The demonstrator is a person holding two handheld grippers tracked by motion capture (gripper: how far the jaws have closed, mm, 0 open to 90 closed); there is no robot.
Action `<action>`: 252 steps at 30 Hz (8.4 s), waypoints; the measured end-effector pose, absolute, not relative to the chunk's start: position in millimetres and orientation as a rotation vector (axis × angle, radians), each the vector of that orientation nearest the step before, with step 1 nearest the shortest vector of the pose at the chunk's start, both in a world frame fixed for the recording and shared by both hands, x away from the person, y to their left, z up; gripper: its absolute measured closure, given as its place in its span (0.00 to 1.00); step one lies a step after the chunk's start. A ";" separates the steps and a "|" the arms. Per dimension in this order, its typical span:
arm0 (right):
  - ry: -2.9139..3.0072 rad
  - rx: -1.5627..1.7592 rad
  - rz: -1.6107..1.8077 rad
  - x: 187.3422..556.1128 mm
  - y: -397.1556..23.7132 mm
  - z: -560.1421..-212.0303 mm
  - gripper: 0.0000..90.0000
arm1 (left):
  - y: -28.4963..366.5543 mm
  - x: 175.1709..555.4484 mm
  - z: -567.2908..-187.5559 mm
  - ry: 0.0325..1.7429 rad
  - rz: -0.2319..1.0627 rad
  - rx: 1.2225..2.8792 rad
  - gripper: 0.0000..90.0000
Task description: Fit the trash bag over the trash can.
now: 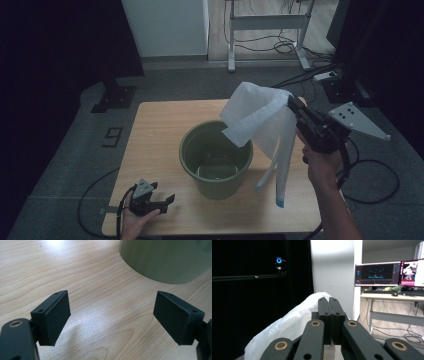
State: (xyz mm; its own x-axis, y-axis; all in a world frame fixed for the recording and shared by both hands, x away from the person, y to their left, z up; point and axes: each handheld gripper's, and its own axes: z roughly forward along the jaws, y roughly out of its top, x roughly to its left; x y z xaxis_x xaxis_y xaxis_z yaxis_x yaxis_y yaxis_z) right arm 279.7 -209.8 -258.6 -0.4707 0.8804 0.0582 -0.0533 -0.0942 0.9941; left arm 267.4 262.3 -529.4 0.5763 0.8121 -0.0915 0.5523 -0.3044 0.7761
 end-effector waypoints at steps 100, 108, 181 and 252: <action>1.773 1.166 1.258 218.0 -176.7 -485.2 0.64 | 263.2 266.7 -530.7 1.093 0.375 1.991 0.15; 1.604 1.187 1.191 239.8 -209.6 -454.0 0.98 | 263.6 267.3 -531.5 1.096 0.378 1.993 0.15; 1.797 0.710 1.393 256.9 -123.0 -366.2 0.98 | 243.2 233.6 -439.6 0.962 0.453 1.748 0.23; 1.867 0.747 1.381 262.2 -100.8 -348.7 0.98 | 91.9 235.7 -383.3 0.842 0.592 1.734 0.50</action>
